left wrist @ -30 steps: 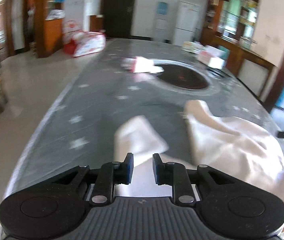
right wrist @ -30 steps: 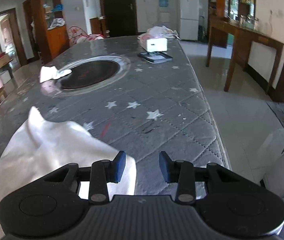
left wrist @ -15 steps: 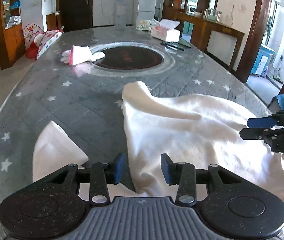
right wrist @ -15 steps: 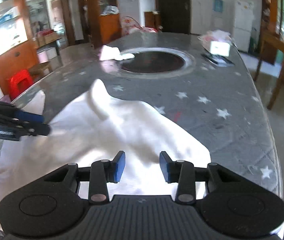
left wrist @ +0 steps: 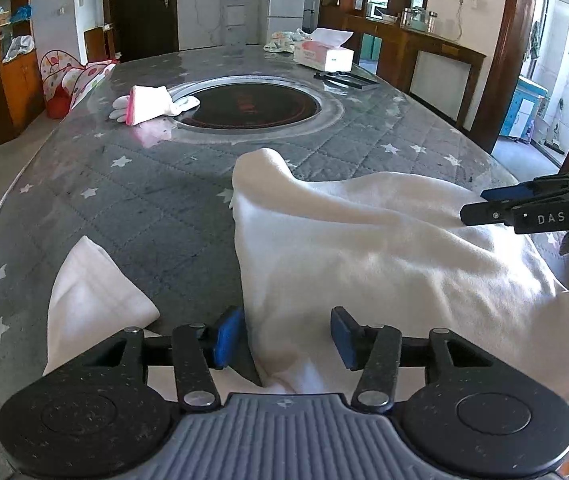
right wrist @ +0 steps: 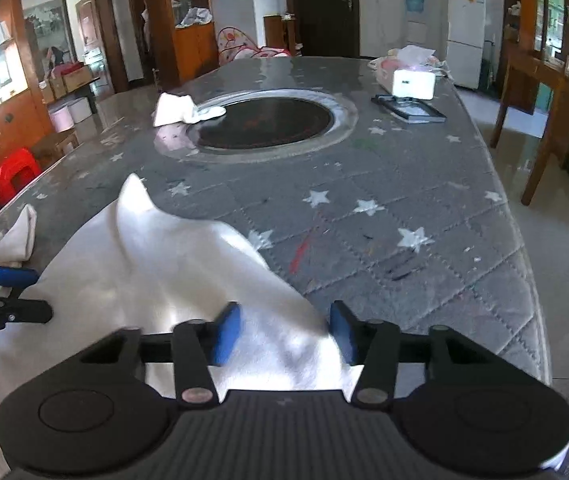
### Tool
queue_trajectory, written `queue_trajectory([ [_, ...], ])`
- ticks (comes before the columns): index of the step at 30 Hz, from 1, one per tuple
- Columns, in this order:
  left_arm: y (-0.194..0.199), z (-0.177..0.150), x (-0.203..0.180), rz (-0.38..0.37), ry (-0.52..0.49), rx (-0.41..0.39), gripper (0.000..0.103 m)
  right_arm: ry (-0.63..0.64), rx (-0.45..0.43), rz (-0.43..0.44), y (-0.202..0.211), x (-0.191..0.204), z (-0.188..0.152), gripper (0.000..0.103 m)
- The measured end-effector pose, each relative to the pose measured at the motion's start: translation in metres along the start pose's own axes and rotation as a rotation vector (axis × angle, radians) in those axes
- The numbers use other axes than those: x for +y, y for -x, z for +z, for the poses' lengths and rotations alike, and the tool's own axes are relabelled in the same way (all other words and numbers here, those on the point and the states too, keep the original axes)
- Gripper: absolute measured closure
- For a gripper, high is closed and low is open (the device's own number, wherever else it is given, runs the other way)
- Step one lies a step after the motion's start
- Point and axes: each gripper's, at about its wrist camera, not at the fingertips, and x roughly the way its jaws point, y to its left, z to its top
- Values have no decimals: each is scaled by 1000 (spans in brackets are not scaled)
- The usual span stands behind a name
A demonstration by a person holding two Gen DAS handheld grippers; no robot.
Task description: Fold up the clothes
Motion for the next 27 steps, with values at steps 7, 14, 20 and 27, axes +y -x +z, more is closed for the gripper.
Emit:
queue_trajectory([
  [7, 0, -2, -3, 5, -10, -11, 47, 208, -81, -75, 29, 48, -14, 90],
  [14, 0, -4, -4, 12, -11, -16, 41, 264, -72, 26, 41, 87, -33, 71],
  [20, 0, -4, -2, 17, -6, -14, 37, 140, -81, 149, 60, 80, -29, 71],
  [27, 0, -5, -3, 19, -14, -20, 36, -28, -110, 90, 69, 37, -18, 71],
])
